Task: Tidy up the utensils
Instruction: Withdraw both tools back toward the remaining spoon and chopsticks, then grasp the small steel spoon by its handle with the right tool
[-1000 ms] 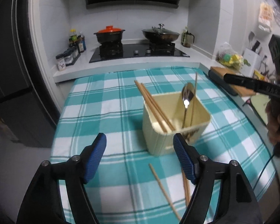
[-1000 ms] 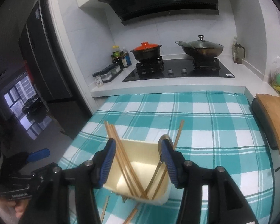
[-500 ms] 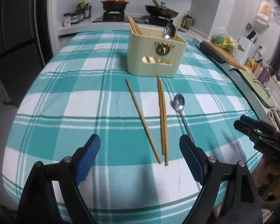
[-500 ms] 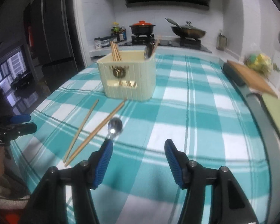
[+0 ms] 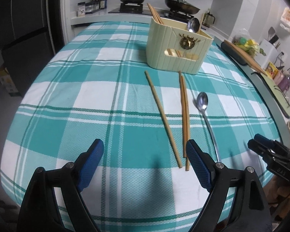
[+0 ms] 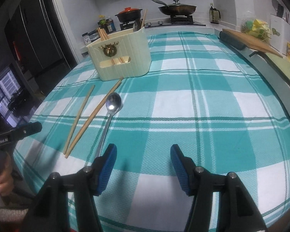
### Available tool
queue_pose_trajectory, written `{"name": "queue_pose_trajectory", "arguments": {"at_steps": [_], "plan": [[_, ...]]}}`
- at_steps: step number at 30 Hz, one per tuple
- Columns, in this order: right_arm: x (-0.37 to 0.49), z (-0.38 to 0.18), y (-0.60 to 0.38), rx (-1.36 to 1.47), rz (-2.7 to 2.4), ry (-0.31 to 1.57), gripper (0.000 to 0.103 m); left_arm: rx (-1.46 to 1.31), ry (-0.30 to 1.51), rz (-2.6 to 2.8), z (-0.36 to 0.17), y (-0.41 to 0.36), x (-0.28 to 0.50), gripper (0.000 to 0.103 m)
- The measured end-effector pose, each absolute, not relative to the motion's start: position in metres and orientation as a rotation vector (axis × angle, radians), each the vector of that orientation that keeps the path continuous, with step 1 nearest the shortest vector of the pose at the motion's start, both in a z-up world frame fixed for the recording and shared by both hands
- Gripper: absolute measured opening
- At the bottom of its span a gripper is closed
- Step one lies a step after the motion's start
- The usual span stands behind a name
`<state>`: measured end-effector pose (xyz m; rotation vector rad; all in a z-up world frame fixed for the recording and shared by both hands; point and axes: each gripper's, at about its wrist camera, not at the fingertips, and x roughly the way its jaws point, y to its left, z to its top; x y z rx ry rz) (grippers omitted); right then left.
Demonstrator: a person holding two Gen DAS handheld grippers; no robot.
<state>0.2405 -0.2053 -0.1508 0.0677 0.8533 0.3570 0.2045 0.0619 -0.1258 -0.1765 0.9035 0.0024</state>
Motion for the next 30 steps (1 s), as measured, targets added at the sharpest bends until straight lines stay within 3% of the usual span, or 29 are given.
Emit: {"name": "queue_pose_trajectory", "arguments": {"at_steps": [17, 22, 26, 30], "plan": [[0.242, -0.155, -0.179, 0.025, 0.396, 0.882, 0.056, -0.217, 0.934, 0.002, -0.138, 0.067, 0.205, 0.09], [0.248, -0.155, -0.161, -0.029, 0.426, 0.877, 0.048, -0.226, 0.937, 0.011, -0.14, 0.07, 0.205, 0.09], [0.254, -0.155, -0.142, -0.075, 0.462, 0.867, 0.037, -0.235, 0.943, 0.022, -0.142, 0.074, 0.204, 0.09], [0.264, -0.164, -0.128, -0.082, 0.485, 0.894, 0.034, -0.236, 0.954, 0.026, -0.146, 0.075, 0.204, 0.09]]}}
